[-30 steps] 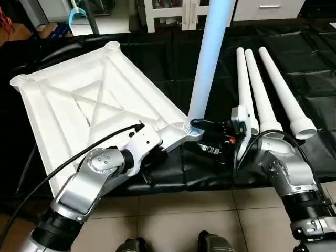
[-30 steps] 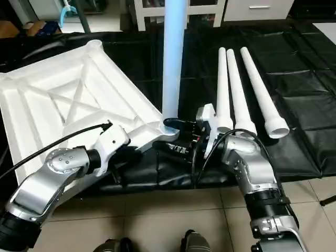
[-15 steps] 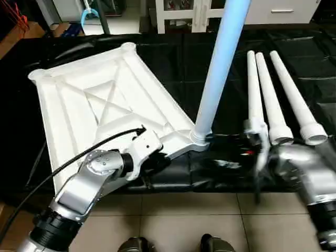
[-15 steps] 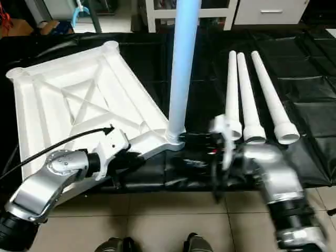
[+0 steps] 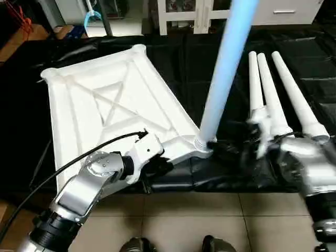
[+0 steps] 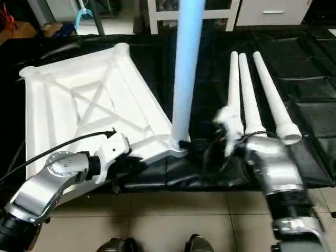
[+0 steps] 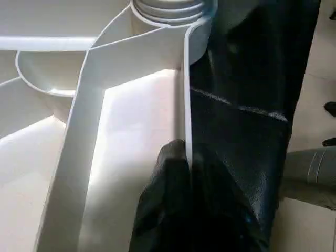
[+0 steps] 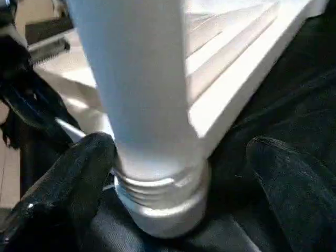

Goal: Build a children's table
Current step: Rotate leg to tighten

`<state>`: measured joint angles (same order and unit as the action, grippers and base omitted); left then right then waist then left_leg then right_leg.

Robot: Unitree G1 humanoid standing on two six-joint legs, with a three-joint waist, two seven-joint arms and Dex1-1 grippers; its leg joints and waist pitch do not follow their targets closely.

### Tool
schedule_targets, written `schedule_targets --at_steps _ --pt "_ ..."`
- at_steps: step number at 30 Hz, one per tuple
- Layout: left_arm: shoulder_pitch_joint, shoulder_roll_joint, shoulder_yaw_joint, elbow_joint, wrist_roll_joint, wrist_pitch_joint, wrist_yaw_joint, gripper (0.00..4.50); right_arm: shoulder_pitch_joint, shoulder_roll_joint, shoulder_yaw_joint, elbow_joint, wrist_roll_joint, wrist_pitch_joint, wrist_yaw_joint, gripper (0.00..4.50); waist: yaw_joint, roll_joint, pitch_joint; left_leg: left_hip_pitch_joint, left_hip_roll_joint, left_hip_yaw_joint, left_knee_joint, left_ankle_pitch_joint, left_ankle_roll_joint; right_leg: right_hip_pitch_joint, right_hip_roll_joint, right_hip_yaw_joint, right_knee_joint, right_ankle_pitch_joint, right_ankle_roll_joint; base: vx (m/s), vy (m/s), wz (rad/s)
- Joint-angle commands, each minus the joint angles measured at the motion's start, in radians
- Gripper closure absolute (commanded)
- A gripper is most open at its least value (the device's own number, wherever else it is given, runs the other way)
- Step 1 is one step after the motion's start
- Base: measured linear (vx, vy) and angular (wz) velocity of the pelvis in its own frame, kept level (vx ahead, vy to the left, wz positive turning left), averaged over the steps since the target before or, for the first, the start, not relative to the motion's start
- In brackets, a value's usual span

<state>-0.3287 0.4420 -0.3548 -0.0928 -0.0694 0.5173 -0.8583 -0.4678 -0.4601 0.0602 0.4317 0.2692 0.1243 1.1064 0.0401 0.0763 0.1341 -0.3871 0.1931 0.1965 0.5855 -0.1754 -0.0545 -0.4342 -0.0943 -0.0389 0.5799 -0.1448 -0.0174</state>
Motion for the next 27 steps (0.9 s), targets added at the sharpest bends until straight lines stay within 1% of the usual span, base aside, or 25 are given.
schedule_targets --at_steps 1,4,5,8,9,10,11,12,13,16,17,19,20,22,23,25,26,27 --pt "0.009 -0.011 -0.069 0.018 -0.007 0.004 -0.041 4.5 -0.024 0.01 0.024 0.01 -0.018 -0.027 -0.004 0.03 -0.006 -0.013 -0.074 0.022 0.025 -0.008 -0.063 -0.186 0.117 0.051 -0.029 0.02 -0.06 -0.254 -0.248 0.0 0.0 0.0" --pt "0.007 -0.014 -0.068 0.021 -0.003 0.002 -0.042 4.5 -0.049 0.02 0.034 0.047 -0.035 -0.06 -0.017 0.03 -0.006 -0.013 -0.074 0.023 0.026 -0.008 -0.065 -0.185 0.119 0.049 -0.027 0.021 -0.058 -0.242 -0.25 0.0 0.0 0.0" --pt "0.007 -0.015 -0.068 0.021 -0.002 0.002 -0.042 4.5 -0.058 0.024 0.034 0.063 -0.045 -0.073 -0.026 0.2 -0.006 -0.011 -0.073 0.022 0.026 -0.008 -0.065 -0.189 0.116 0.049 -0.028 0.02 -0.057 -0.243 -0.252 0.0 0.0 0.0" --pt "0.005 -0.017 -0.07 0.016 -0.004 0.007 -0.04 4.5 -0.088 0.039 0.022 0.113 -0.069 -0.114 -0.064 0.49 -0.009 -0.014 -0.072 0.018 0.023 -0.008 -0.065 -0.199 0.113 0.052 -0.031 0.021 -0.058 -0.255 -0.247 0.0 0.0 0.0" --pt "0.005 -0.017 -0.071 0.015 -0.004 0.008 -0.04 4.5 -0.093 0.04 0.02 0.124 -0.075 -0.126 -0.067 0.49 -0.011 -0.014 -0.071 0.017 0.023 -0.009 -0.066 -0.203 0.113 0.053 -0.031 0.021 -0.06 -0.264 -0.243 0.0 0.0 0.0" --pt "0.005 -0.018 -0.071 0.014 -0.004 0.009 -0.04 4.5 -0.095 0.041 0.02 0.128 -0.076 -0.129 -0.067 0.61 -0.011 -0.013 -0.072 0.018 0.024 -0.01 -0.066 -0.206 0.111 0.053 -0.032 0.02 -0.059 -0.267 -0.243 0.0 0.0 0.0" --pt "0.006 -0.019 -0.071 0.014 -0.005 0.009 -0.04 4.5 -0.097 0.042 0.018 0.132 -0.076 -0.131 -0.066 0.72 -0.013 -0.014 -0.071 0.017 0.024 -0.01 -0.067 -0.21 0.112 0.054 -0.031 0.02 -0.06 -0.274 -0.239 0.0 0.0 0.0" --pt "0.007 -0.018 -0.07 0.014 -0.005 0.009 -0.041 4.5 -0.094 0.038 0.026 0.131 -0.08 -0.131 -0.053 0.72 -0.014 -0.012 -0.069 0.017 0.024 -0.01 -0.068 -0.215 0.111 0.053 -0.031 0.02 -0.062 -0.281 -0.237 0.0 0.0 0.0" --pt "0.007 -0.017 -0.07 0.015 -0.005 0.009 -0.041 4.5 -0.091 0.034 0.032 0.132 -0.083 -0.135 -0.05 0.88 -0.014 -0.011 -0.07 0.018 0.024 -0.01 -0.068 -0.216 0.11 0.052 -0.03 0.02 -0.062 -0.282 -0.236 0.0 0.0 0.0" --pt "0.006 -0.018 -0.067 0.019 -0.002 0.008 -0.041 4.5 -0.092 0.033 0.038 0.148 -0.088 -0.151 -0.047 1.07 -0.015 -0.009 -0.07 0.018 0.025 -0.01 -0.069 -0.221 0.109 0.051 -0.029 0.02 -0.062 -0.276 -0.237 0.0 0.0 0.0" --pt "0.004 -0.02 -0.066 0.024 0.0 0.009 -0.039 4.5 -0.091 0.036 0.037 0.155 -0.09 -0.158 -0.049 1.07 -0.015 -0.009 -0.068 0.018 0.025 -0.01 -0.069 -0.226 0.108 0.051 -0.029 0.02 -0.063 -0.279 -0.237 0.0 0.0 0.0" --pt "-0.001 -0.026 -0.063 0.033 0.003 0.01 -0.029 4.5 -0.092 0.045 0.034 0.175 -0.098 -0.175 -0.061 1.32 -0.015 -0.01 -0.067 0.019 0.025 -0.01 -0.071 -0.239 0.105 0.049 -0.029 0.02 -0.064 -0.291 -0.237 0.0 0.0 0.0" --pt "-0.002 -0.032 -0.06 0.036 0.004 0.013 -0.02 4.5 -0.093 0.051 0.03 0.184 -0.101 -0.177 -0.076 1.32 -0.015 -0.009 -0.067 0.019 0.025 -0.01 -0.071 -0.245 0.103 0.049 -0.03 0.02 -0.065 -0.297 -0.236 0.0 0.0 0.0" --pt "-0.008 -0.05 -0.051 0.047 0.01 0.019 0.011 4.5 -0.097 0.073 0.019 0.211 -0.113 -0.173 -0.146 1.5 -0.017 -0.01 -0.064 0.018 0.025 -0.01 -0.073 -0.261 0.095 0.049 -0.031 0.02 -0.068 -0.322 -0.23 0.0 0.0 0.0" --pt "-0.008 -0.05 -0.051 0.047 0.01 0.019 0.011 4.5 -0.097 0.073 0.019 0.211 -0.113 -0.173 -0.146 1.6 -0.018 -0.009 -0.062 0.019 0.025 -0.012 -0.075 -0.273 0.087 0.047 -0.031 0.02 -0.071 -0.341 -0.223 0.0 0.0 0.0" --pt "-0.018 -0.075 -0.038 0.069 0.021 0.019 0.054 4.5 -0.098 0.106 0.013 0.236 -0.127 -0.158 -0.236 1.73 -0.021 -0.013 -0.058 0.021 0.023 -0.012 -0.079 -0.31 0.069 0.044 -0.031 0.02 -0.077 -0.404 -0.2 0.0 0.0 0.0" --pt "-0.022 -0.083 -0.034 0.077 0.025 0.019 0.066 4.5 -0.097 0.115 0.012 0.244 -0.132 -0.156 -0.259 1.75 -0.021 -0.013 -0.058 0.021 0.023 -0.012 -0.079 -0.31 0.069 0.044 -0.031 0.02 -0.077 -0.404 -0.2 0.0 0.0 0.0" --pt "-0.04 -0.113 -0.02 0.102 0.043 0.022 0.122 4.5 -0.092 0.16 0.008 0.256 -0.145 -0.126 -0.358 1.78 -0.024 -0.012 -0.057 0.02 0.022 -0.015 -0.081 -0.327 0.059 0.043 -0.031 0.019 -0.079 -0.43 -0.186 0.0 0.0 0.0"
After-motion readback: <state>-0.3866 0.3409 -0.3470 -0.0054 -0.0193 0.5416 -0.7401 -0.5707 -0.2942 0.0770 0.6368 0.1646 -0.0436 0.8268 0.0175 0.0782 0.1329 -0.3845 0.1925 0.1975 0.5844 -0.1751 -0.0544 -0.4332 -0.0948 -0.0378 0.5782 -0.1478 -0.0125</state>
